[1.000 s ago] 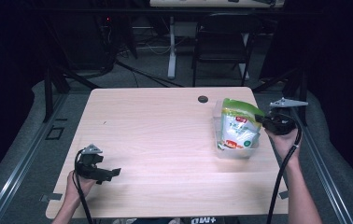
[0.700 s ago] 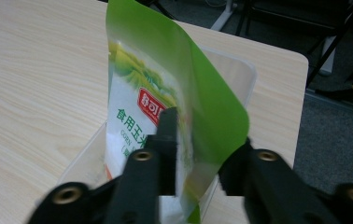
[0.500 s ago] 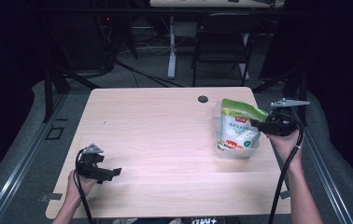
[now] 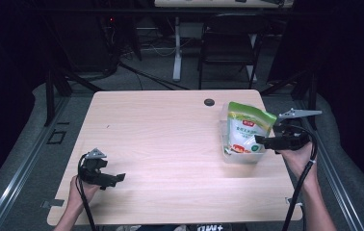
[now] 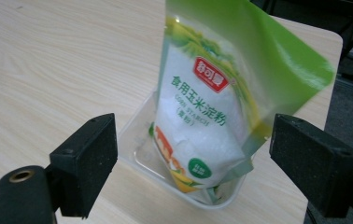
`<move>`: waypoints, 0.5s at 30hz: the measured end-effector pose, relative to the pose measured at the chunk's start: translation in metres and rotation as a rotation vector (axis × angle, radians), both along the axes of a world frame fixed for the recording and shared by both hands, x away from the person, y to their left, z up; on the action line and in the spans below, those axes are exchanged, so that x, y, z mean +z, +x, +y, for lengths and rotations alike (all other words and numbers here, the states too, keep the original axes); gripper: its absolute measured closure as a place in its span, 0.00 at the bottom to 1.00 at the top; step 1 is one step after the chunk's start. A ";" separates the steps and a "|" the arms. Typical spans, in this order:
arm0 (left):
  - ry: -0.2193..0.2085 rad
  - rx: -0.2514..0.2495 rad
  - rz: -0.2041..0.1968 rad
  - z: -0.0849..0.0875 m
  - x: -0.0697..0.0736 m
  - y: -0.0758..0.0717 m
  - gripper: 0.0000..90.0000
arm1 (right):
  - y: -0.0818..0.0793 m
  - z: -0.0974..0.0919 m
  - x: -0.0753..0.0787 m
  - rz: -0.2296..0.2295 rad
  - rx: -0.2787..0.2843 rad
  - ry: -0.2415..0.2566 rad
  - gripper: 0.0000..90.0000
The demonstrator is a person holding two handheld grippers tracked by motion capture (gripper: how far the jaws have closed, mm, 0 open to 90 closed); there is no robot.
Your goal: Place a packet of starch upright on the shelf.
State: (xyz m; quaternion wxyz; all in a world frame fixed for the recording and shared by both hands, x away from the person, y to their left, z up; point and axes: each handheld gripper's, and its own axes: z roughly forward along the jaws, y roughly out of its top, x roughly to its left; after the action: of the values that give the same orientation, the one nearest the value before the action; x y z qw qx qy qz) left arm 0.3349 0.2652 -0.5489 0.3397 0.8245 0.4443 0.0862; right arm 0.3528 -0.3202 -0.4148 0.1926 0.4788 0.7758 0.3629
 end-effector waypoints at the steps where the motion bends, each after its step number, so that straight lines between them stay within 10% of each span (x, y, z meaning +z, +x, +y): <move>1: -0.001 0.001 0.000 0.000 0.000 0.000 0.02 | -0.003 0.001 0.001 0.000 0.007 0.002 0.16; 15: -0.004 0.000 0.001 0.000 0.000 0.000 0.02 | -0.043 0.032 0.002 0.007 0.114 -0.022 0.10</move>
State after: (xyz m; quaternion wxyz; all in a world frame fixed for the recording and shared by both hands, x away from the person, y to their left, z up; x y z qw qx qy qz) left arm 0.3347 0.2651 -0.5489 0.3411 0.8238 0.4446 0.0852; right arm 0.3102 -0.2886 -0.4129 0.1742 0.4329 0.8065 0.3630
